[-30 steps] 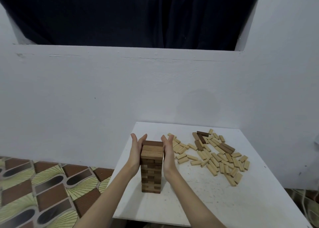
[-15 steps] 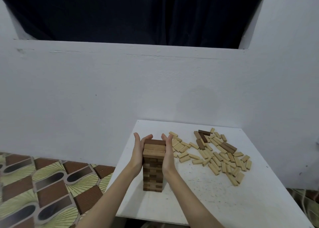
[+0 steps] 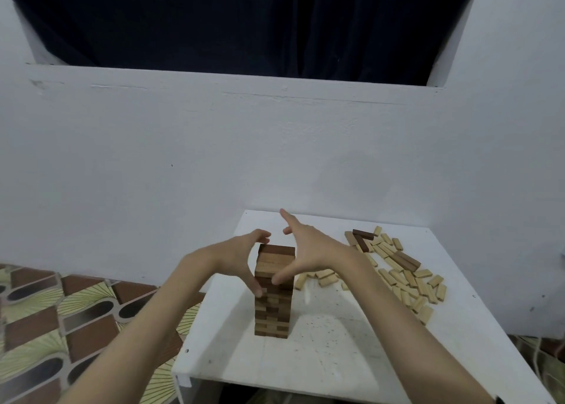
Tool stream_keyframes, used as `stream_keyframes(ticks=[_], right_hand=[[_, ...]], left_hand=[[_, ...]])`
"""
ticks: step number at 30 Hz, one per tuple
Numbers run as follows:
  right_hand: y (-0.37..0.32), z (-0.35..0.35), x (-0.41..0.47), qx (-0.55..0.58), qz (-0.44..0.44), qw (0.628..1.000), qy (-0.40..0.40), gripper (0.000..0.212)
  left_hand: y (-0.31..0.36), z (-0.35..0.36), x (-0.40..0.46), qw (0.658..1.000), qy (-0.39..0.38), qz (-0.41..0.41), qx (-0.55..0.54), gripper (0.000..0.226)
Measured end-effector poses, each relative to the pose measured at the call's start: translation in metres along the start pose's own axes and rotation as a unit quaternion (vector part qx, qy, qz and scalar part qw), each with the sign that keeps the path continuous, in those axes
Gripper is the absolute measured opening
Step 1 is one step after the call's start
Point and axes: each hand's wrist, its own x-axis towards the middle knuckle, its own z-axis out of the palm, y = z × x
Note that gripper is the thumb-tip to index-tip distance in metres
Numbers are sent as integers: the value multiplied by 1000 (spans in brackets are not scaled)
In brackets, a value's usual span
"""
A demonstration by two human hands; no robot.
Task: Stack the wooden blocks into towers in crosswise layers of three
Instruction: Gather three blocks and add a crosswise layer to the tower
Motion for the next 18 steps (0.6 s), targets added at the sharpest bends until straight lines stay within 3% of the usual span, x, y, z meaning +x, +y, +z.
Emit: stream_keyframes(ticks=[4, 18], right_hand=[[-6, 14, 7, -112, -17, 994, 3, 138], [1, 24, 14, -80, -19, 997, 6, 132]], left_hand=[[5, 7, 3, 1000, 5, -5, 22, 117], [8, 8, 5, 999, 28, 20, 11, 106]])
